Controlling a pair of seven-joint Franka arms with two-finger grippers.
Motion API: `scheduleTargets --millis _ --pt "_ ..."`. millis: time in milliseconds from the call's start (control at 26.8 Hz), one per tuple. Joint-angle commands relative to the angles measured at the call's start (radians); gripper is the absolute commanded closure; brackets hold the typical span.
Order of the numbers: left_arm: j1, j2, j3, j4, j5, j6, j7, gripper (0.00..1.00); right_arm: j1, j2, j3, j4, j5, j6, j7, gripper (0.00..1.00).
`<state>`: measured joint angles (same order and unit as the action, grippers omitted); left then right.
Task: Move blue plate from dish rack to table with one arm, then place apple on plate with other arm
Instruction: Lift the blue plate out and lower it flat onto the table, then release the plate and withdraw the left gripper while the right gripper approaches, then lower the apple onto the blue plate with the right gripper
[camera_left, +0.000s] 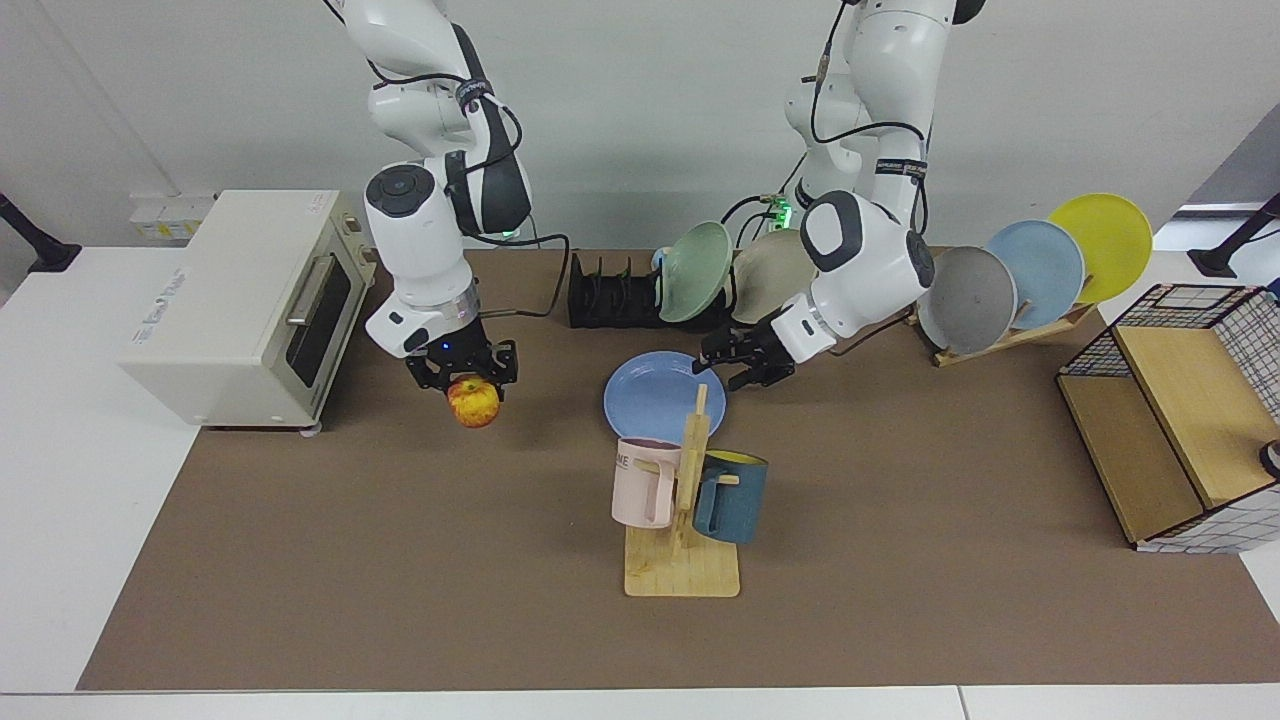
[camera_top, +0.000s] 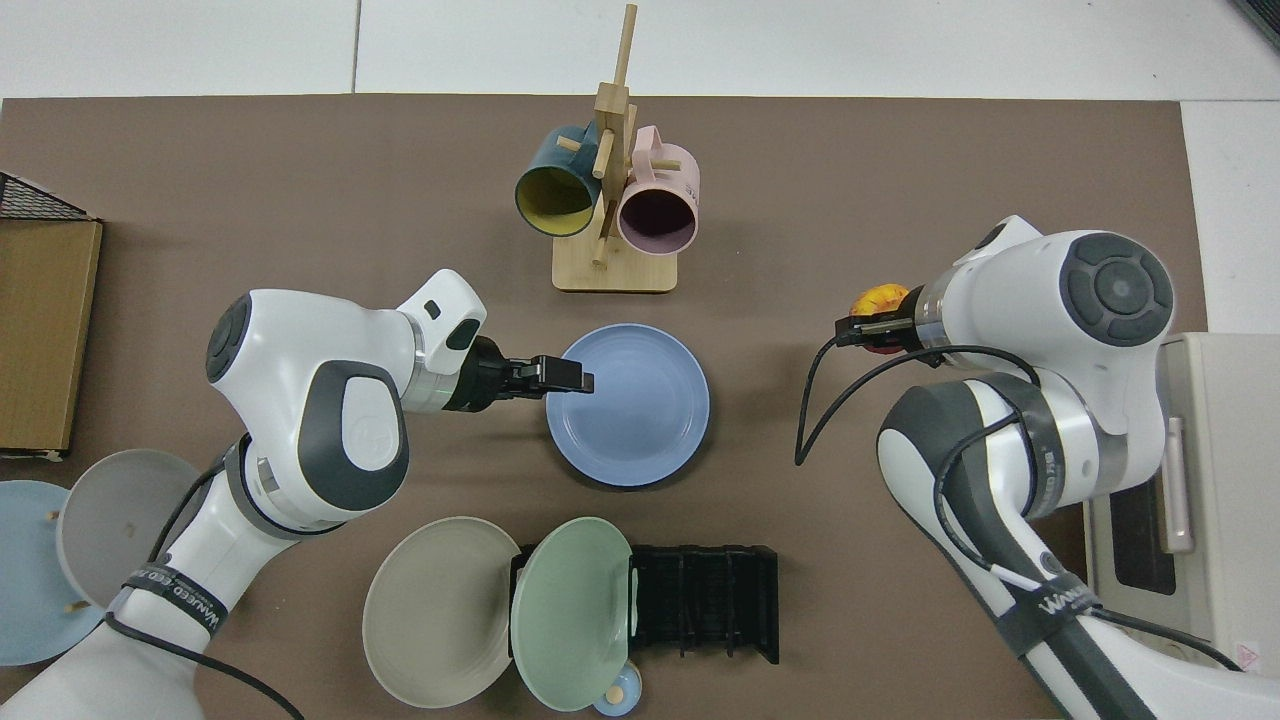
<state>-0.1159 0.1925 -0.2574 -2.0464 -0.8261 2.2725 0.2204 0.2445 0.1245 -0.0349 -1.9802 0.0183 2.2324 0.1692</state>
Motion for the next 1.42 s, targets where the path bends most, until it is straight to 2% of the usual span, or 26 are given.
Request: scheduleTargets --millis 0,112,187,336,522,746,933,1119,1306,1381 --pt "-0.011 -0.016 0.007 0.044 0.166 0.010 -0.140 0.11 0.058 -0.016 0.003 -0.005 0.006 0.023 0.116 1.00" --pt "-0.016 -0.018 0.006 0.069 0.300 0.001 -0.234 0.05 0.110 -0.009 0.003 -0.003 0.008 0.030 0.179 1.00" --pt "-0.016 -0.025 0.006 0.087 0.326 -0.019 -0.262 0.02 0.140 -0.005 0.003 -0.005 0.009 0.044 0.219 1.00" --pt "-0.018 -0.079 0.007 0.114 0.393 -0.089 -0.328 0.02 0.200 0.012 0.003 -0.005 0.009 0.067 0.298 1.00" --pt "-0.005 -0.128 0.018 0.212 0.536 -0.279 -0.374 0.01 0.260 0.046 0.001 -0.003 0.009 0.115 0.383 1.00" --pt "0.001 -0.123 0.038 0.386 0.689 -0.471 -0.388 0.01 0.326 0.095 0.003 0.010 0.009 0.164 0.455 1.00" --pt "0.018 -0.128 0.105 0.478 0.720 -0.574 -0.348 0.01 0.384 0.153 0.001 0.035 0.008 0.214 0.513 1.00" --pt "0.044 -0.127 0.119 0.578 0.737 -0.668 -0.247 0.01 0.398 0.207 0.003 0.070 0.008 0.225 0.513 1.00" --pt "0.041 -0.131 0.141 0.594 0.840 -0.708 -0.196 0.01 0.420 0.236 0.003 0.070 0.009 0.263 0.513 1.00" --pt "0.042 -0.154 0.145 0.583 0.835 -0.720 -0.173 0.01 0.418 0.238 0.003 0.072 0.009 0.266 0.513 1.00"
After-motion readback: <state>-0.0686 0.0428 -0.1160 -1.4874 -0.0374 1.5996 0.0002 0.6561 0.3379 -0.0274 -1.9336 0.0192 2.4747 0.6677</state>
